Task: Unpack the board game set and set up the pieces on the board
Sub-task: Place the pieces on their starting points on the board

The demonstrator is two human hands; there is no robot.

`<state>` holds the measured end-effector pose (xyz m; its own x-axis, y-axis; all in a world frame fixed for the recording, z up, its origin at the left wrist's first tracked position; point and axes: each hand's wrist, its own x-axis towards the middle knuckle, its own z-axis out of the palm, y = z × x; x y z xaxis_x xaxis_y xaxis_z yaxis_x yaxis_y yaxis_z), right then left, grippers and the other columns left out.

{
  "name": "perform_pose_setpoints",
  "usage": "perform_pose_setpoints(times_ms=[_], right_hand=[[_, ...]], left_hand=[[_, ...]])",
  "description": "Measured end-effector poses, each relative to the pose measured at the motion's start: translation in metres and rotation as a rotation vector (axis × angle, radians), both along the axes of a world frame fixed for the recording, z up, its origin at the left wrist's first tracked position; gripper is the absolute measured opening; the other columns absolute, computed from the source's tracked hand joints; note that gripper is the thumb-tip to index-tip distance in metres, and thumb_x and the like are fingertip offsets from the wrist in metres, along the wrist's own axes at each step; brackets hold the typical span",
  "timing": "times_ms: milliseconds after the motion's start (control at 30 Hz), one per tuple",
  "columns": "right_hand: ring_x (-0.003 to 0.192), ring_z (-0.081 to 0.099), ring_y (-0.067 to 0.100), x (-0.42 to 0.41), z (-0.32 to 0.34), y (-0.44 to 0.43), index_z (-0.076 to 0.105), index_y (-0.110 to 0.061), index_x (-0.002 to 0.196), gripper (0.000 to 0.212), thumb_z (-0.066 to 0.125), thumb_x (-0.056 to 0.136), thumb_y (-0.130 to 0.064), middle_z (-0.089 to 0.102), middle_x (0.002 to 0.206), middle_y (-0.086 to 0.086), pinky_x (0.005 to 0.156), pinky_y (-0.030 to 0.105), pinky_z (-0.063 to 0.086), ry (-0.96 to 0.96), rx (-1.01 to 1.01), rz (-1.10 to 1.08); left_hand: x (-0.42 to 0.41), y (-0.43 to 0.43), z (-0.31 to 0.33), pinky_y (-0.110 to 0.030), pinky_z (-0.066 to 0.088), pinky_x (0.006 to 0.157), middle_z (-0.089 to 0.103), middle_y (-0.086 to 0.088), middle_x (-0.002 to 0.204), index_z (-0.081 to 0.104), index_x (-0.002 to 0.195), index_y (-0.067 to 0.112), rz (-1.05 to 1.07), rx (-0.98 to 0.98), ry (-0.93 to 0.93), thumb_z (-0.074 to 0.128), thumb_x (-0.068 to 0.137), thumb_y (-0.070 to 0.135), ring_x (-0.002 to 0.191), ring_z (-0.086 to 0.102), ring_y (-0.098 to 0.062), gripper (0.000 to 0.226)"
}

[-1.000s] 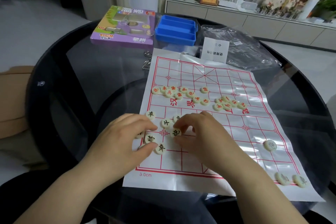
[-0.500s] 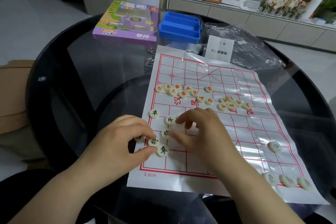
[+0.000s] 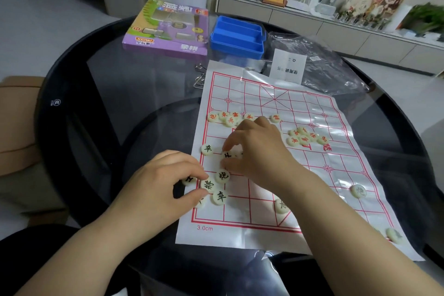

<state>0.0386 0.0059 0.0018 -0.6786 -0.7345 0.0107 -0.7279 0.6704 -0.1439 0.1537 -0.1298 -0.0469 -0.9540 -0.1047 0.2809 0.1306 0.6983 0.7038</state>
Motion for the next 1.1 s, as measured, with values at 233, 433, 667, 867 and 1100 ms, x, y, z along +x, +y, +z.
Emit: perform_pose_setpoints(times_ms=[233, 433, 667, 867, 1100], right_hand=[[0.089, 0.041, 0.005, 0.003, 0.029, 0.042, 0.064, -0.028, 0.1, 0.02, 0.062, 0.081, -0.033, 0.053, 0.089, -0.019, 0.072, 0.014, 0.031, -0.104, -0.255, -0.038], [0.092, 0.046, -0.013, 0.025, 0.028, 0.126, 0.051, -0.051, 0.076, 0.03, 0.073, 0.071, -0.031, 0.058, 0.079, -0.032, 0.077, -0.001, 0.034, -0.177, -0.308, -0.144], [0.089, 0.053, 0.007, 0.043, -0.003, 0.169, 0.067, -0.032, 0.086, 0.027, 0.062, 0.063, -0.021, 0.059, 0.08, -0.033, 0.075, 0.017, 0.043, -0.067, -0.246, -0.131], [0.082, 0.053, 0.014, 0.046, -0.018, 0.163, 0.07, -0.02, 0.086, 0.027, 0.064, 0.061, -0.013, 0.068, 0.083, -0.012, 0.066, 0.037, 0.048, 0.046, -0.272, -0.14], [0.089, 0.044, 0.006, 0.048, -0.02, 0.162, 0.07, -0.019, 0.093, 0.029, 0.057, 0.067, -0.02, 0.057, 0.088, -0.021, 0.081, 0.035, 0.042, -0.081, -0.346, -0.21]], left_hand=[[0.0, 0.002, 0.0, -0.009, 0.033, 0.077, 0.053, 0.028, 0.105, 0.071, 0.085, 0.027, 0.001, -0.037, 0.064, 0.046, 0.067, 0.052, 0.1, 0.043, 0.014, 0.039], [0.004, 0.019, 0.006, -0.007, 0.033, 0.088, 0.063, 0.019, 0.086, 0.071, 0.082, 0.019, -0.068, -0.141, 0.188, 0.05, 0.073, 0.039, 0.095, 0.049, 0.007, 0.03], [0.006, 0.057, -0.004, -0.014, 0.035, 0.089, 0.066, 0.008, 0.085, 0.07, 0.079, 0.019, -0.236, -0.24, 0.261, 0.052, 0.08, 0.033, 0.09, 0.052, -0.005, 0.024], [0.004, 0.06, -0.004, -0.013, 0.035, 0.088, 0.067, 0.008, 0.084, 0.071, 0.079, 0.017, -0.221, -0.25, 0.217, 0.052, 0.077, 0.032, 0.089, 0.053, -0.003, 0.025], [0.006, 0.058, -0.003, -0.009, 0.037, 0.086, 0.059, 0.024, 0.085, 0.058, 0.092, 0.03, -0.165, -0.133, 0.179, 0.049, 0.076, 0.035, 0.089, 0.052, 0.004, 0.019]])
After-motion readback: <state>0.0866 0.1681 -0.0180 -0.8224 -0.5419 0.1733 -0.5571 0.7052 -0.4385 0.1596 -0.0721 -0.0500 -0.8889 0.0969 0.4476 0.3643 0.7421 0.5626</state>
